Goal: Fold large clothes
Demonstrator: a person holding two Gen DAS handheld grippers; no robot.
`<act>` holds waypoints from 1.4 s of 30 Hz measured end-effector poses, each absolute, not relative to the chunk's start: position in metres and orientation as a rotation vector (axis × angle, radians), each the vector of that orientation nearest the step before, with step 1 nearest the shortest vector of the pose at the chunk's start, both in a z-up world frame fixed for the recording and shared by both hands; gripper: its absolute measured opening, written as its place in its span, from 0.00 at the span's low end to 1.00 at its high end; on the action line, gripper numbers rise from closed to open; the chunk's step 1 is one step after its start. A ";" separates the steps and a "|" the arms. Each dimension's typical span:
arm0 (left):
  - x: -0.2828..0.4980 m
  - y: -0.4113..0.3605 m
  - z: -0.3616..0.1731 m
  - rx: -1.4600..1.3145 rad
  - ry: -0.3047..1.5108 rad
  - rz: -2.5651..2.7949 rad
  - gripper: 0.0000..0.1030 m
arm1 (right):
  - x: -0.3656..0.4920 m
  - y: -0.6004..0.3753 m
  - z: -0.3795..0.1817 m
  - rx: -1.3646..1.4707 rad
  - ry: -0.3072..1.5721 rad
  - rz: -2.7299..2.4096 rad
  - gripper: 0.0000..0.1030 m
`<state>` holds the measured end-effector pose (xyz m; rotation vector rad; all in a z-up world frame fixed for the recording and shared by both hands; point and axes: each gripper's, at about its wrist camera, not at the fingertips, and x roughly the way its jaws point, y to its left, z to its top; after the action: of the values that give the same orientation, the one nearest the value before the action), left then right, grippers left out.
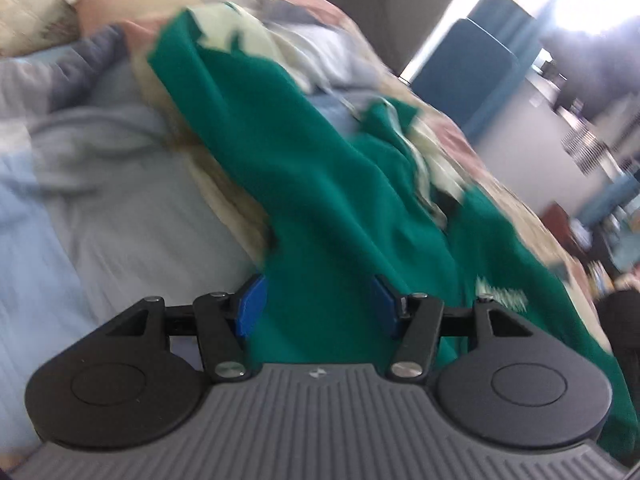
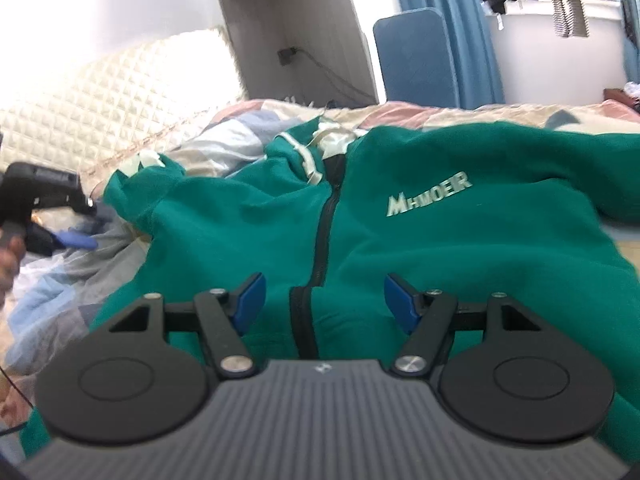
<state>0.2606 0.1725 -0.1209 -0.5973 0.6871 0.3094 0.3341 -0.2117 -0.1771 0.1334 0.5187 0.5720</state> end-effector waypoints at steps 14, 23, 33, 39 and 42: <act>0.178 0.079 -0.161 -0.525 0.707 0.108 0.61 | 0.292 -0.245 -0.160 0.146 0.618 0.441 0.66; 0.178 0.057 -0.176 -0.391 0.747 0.038 0.59 | 0.289 -0.269 -0.153 0.187 0.616 0.298 0.66; 0.150 0.080 -0.168 -0.518 0.723 0.082 0.08 | 0.287 -0.264 -0.157 0.129 0.654 0.308 0.66; 0.117 0.085 -0.154 -0.543 0.733 0.133 0.07 | 0.290 -0.251 -0.166 0.108 0.705 0.351 0.66; 0.124 0.080 -0.160 -0.484 0.782 0.171 0.08 | 0.299 -0.246 -0.181 0.085 0.786 0.346 0.65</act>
<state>0.1235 0.0802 -0.1596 -0.4836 0.7817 0.1711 0.2988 -0.2460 -0.1810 0.0846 0.7858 0.3461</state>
